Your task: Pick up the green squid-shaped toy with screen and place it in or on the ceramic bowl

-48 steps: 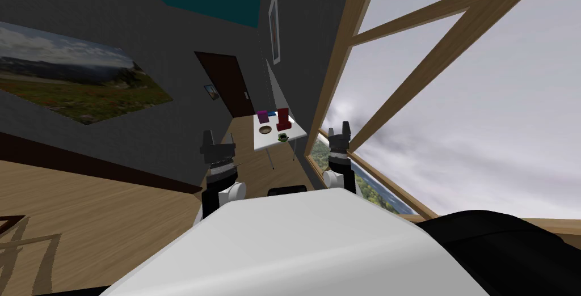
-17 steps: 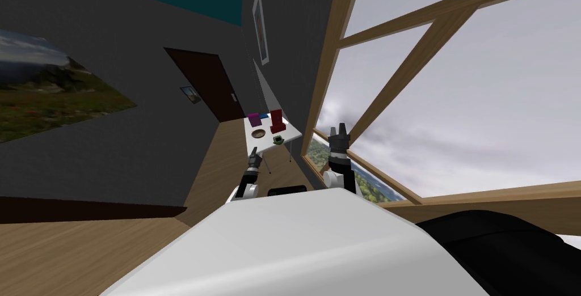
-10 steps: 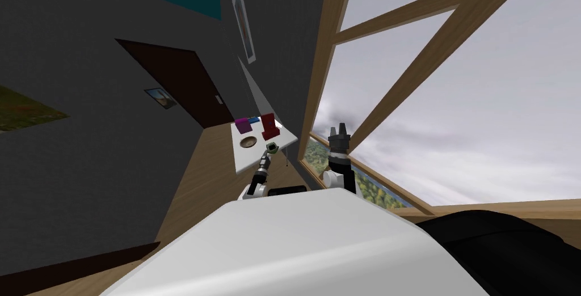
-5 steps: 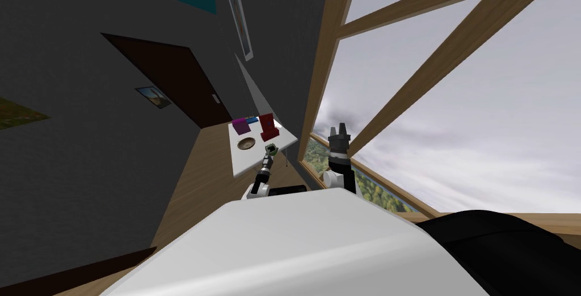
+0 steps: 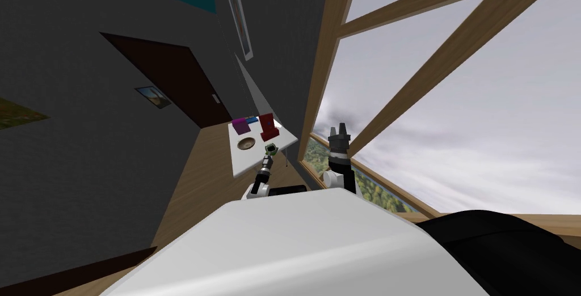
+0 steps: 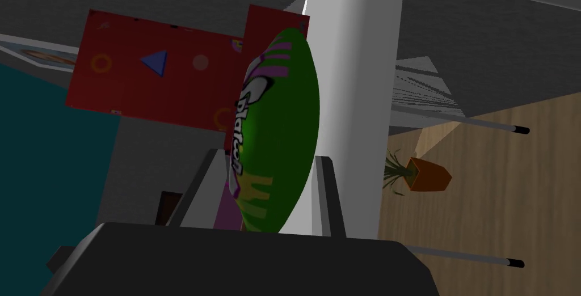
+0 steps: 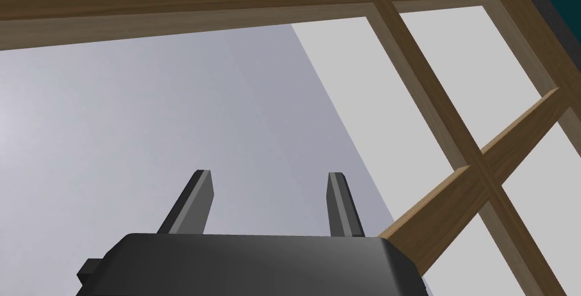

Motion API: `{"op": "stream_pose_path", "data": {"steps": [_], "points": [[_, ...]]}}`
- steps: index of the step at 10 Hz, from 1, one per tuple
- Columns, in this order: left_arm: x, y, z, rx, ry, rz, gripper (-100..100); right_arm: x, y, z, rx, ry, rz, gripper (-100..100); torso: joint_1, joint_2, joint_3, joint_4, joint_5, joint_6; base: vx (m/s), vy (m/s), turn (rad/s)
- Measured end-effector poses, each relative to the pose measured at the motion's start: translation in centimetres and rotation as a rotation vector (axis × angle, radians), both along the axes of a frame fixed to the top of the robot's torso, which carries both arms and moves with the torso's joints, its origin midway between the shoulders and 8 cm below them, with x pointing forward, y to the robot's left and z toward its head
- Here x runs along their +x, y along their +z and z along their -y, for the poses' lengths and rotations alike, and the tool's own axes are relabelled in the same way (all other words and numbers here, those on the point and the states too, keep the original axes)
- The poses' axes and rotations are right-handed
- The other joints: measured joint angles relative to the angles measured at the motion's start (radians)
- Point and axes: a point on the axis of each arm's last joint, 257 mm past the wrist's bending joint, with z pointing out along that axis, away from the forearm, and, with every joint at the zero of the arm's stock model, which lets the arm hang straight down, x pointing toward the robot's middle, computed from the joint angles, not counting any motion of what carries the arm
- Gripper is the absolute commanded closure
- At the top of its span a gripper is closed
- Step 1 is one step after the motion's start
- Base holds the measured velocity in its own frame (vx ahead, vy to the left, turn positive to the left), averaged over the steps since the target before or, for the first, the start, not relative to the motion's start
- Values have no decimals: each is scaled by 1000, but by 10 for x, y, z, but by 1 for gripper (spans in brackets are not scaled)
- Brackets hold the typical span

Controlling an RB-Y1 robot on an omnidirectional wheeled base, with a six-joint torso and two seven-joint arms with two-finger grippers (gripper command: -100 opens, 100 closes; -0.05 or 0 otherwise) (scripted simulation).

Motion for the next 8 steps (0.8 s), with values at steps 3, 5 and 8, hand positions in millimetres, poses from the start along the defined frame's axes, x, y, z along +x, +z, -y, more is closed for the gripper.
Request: {"op": "stream_pose_path", "data": {"steps": [3,5,8], "points": [[0,0,0,0,0,-1,100,0,0,0,0,0,0,0,0,0,0,0,0,0,-20,-1,51],[-3,2,-13,30,-3,3,100,0,0,0,0,0,0,0,4,7,3,-1,0,-4,-106,11,233],[-7,-5,-42,72,11,-22,100,0,0,0,0,0,0,0,17,9,0,-8,3,-11,-103,38,186]]}}
